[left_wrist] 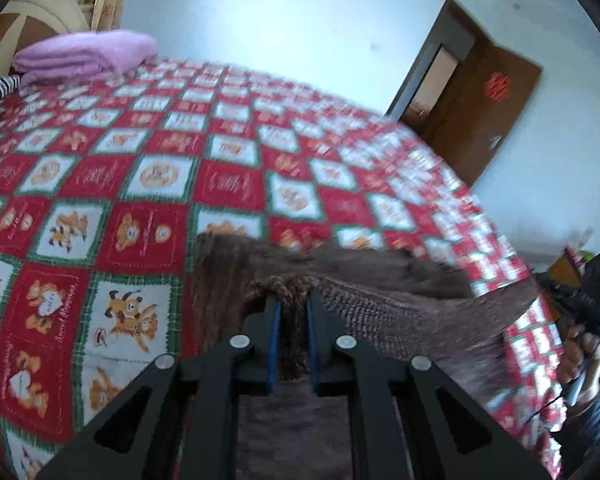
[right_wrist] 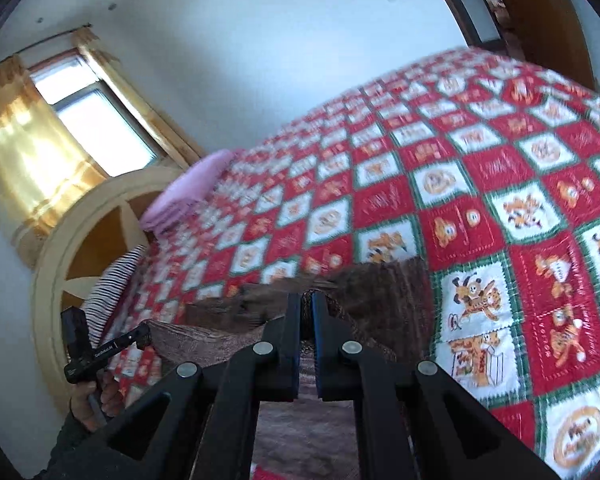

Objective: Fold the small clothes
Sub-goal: 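Lay the hem over the collar and open both tools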

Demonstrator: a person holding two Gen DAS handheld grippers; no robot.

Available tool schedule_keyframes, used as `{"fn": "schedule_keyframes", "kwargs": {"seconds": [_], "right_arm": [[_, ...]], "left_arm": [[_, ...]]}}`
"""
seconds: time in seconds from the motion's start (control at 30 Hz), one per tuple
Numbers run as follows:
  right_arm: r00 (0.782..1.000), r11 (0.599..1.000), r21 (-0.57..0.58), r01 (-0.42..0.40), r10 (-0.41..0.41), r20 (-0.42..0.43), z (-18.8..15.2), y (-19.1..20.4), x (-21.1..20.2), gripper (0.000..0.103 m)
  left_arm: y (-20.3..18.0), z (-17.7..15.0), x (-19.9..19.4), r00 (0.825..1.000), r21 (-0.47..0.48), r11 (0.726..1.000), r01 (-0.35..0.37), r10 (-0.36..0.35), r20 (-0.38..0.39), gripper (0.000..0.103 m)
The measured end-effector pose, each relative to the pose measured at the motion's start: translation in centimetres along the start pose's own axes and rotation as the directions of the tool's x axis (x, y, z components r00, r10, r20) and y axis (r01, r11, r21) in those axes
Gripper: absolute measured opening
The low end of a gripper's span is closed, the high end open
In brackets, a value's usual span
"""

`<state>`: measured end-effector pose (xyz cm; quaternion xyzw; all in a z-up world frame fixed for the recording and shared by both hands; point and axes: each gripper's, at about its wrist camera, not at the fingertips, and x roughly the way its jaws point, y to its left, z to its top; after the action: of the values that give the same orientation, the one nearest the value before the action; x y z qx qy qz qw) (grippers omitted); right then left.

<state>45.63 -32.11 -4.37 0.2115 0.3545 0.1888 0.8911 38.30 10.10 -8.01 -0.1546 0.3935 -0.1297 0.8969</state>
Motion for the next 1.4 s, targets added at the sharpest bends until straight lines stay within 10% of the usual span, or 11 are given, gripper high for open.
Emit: {"fn": "schedule_keyframes", "kwargs": {"seconds": [0.2, 0.27, 0.33, 0.47, 0.63, 0.77, 0.9, 1.1, 1.4], "right_arm": [[0.990, 0.995, 0.006, 0.101, -0.100, -0.095, 0.3, -2.8, 6.5, 0.006], [0.984, 0.989, -0.019, 0.146, -0.148, -0.097, 0.5, -3.3, 7.4, 0.012], [0.982, 0.983, -0.052, 0.176, -0.179, -0.065, 0.4, -3.0, 7.1, 0.066], [0.982, 0.977, -0.122, 0.173, -0.180, -0.051, -0.4, -1.6, 5.9, 0.076], [0.957, 0.914, -0.356, 0.192, -0.255, -0.139, -3.2, 2.5, 7.2, 0.076], [0.907, 0.776, -0.589, 0.225, -0.388, -0.164, -6.1, 5.6, 9.6, 0.076], [0.874, 0.688, -0.683, 0.245, -0.462, -0.152, -6.2, 6.6, 12.1, 0.076], [0.877, 0.691, -0.639, 0.338, -0.478, -0.053, 0.1, 8.1, 14.0, 0.076], [0.889, 0.792, -0.436, 0.428, -0.455, 0.047, 3.4, 5.9, 11.6, 0.076]], "left_arm": [[1.3, -0.9, 4.0, 0.986, 0.025, 0.989, -0.146, 0.148, -0.071, 0.025], [1.5, -1.0, 2.7, 0.984, 0.025, 0.985, -0.173, 0.174, -0.043, 0.045], [1.4, -1.5, 0.8, 0.982, 0.057, 0.980, -0.189, 0.189, 0.007, 0.064], [0.8, -2.9, -0.9, 0.958, 0.203, 0.937, -0.285, 0.273, 0.082, 0.098], [-1.4, -5.3, 2.3, 0.921, 0.445, 0.814, -0.372, 0.384, 0.068, 0.098], [-2.9, -5.8, 4.6, 0.889, 0.539, 0.726, -0.427, 0.445, 0.105, 0.099], [-3.2, -4.0, 5.4, 0.870, 0.538, 0.703, -0.465, 0.477, 0.129, 0.099], [-1.9, 0.7, 6.1, 0.811, 0.489, 0.664, -0.566, 0.555, 0.186, 0.099], [1.1, 3.2, 4.3, 0.757, 0.344, 0.679, -0.649, 0.624, 0.196, 0.103]]}}
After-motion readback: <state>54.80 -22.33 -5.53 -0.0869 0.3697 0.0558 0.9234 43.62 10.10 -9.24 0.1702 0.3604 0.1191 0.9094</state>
